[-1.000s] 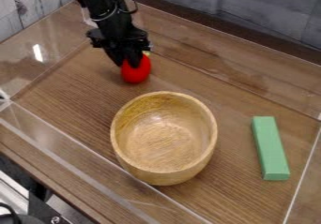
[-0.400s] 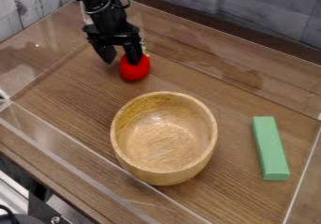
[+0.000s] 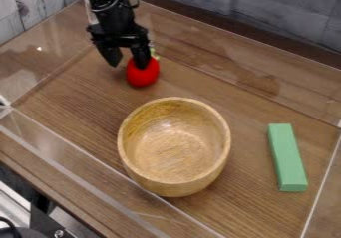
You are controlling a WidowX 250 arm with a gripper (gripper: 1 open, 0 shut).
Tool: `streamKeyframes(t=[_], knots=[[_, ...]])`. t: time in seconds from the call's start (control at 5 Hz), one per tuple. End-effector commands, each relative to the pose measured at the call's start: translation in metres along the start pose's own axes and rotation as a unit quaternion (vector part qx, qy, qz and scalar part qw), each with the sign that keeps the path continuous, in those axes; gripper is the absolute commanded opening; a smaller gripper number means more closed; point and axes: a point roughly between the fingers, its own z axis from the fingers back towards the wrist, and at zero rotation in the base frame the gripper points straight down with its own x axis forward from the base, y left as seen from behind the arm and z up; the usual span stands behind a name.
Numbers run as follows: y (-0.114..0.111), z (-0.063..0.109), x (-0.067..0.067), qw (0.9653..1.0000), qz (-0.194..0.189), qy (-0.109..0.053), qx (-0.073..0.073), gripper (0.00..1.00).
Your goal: Move the red fruit to the right
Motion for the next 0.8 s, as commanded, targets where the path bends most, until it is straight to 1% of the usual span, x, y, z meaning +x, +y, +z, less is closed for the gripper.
streamKeyframes(t=[0.0,0.2,0.4,0.6], knots=[[-0.005,0.039,0.008,0.9983,-0.050,-0.026,0.011,1.00],[-0.010,0.055,0.005,0.9957,-0.090,-0.020,0.007,1.00],[-0.019,0.053,0.006,0.9969,-0.075,-0.022,0.012,1.00],[-0.026,0.048,0.008,0.9979,-0.058,-0.024,0.017,1.00]])
